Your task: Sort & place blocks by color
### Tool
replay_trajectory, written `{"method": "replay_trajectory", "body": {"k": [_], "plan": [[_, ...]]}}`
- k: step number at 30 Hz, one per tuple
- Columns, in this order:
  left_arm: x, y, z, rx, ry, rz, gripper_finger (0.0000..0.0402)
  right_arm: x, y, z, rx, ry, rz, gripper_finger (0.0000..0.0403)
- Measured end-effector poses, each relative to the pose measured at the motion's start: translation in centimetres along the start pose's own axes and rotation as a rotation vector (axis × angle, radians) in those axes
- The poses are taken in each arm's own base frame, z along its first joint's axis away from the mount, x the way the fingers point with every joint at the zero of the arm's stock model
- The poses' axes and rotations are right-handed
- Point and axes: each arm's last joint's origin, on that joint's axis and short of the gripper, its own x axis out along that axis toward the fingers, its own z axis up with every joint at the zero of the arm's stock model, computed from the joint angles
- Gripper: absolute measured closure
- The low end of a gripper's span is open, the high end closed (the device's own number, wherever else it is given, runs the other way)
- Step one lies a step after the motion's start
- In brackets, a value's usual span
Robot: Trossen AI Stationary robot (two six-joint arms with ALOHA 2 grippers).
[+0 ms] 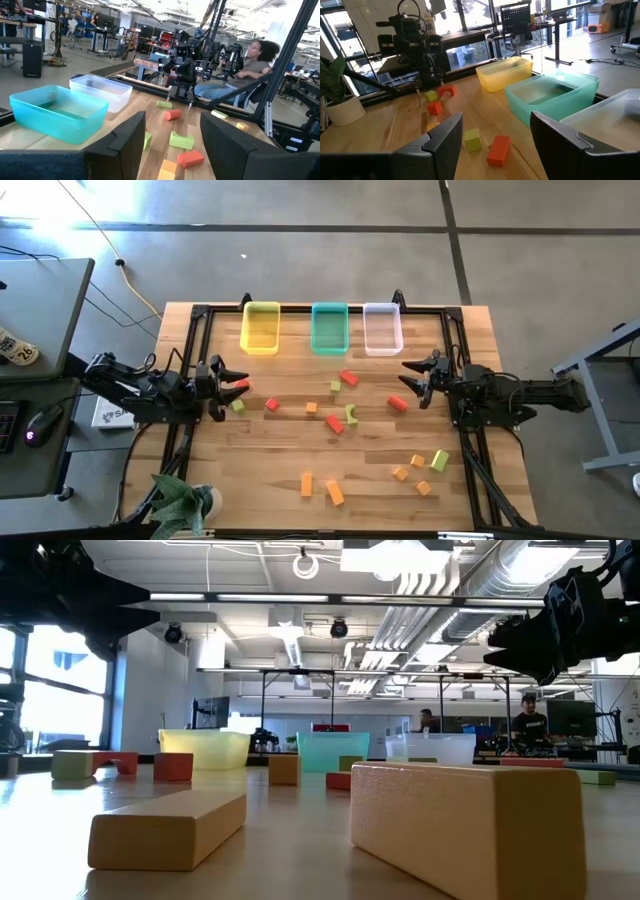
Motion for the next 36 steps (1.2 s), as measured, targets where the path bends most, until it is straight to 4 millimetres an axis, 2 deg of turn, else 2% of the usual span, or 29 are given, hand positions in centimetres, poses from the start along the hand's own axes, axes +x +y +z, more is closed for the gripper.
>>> {"method": "replay_trajectory", "body": {"k": [7,20,29,33,36], "plan": [[0.0,0.0,0.0,0.000,0.000,-0.001,0.0222,0.0,0.0,0.0,0.003,0.000,0.000,0.0183],[0.0,0.0,0.0,0.000,0.000,0.000,0.0222,0.0,-0.1,0.5,0.309,-0.058,-0.037,0.0183],[0.0,0.0,0.0,0.000,0.000,0.000,0.0222,-0.4,-0.2,2.6,0.389,-0.304,-0.115,0.0183],[0.0,0.0,0.0,-0.007,-0.001,0.000,0.0222,-0.5,-0.3,3.1,0.404,-0.331,-0.161,0.0183],[0.0,0.0,0.0,-0.052,-0.002,0.000,0.0222,-0.7,-0.2,4.4,0.377,-0.326,-0.203,0.0183]]}}
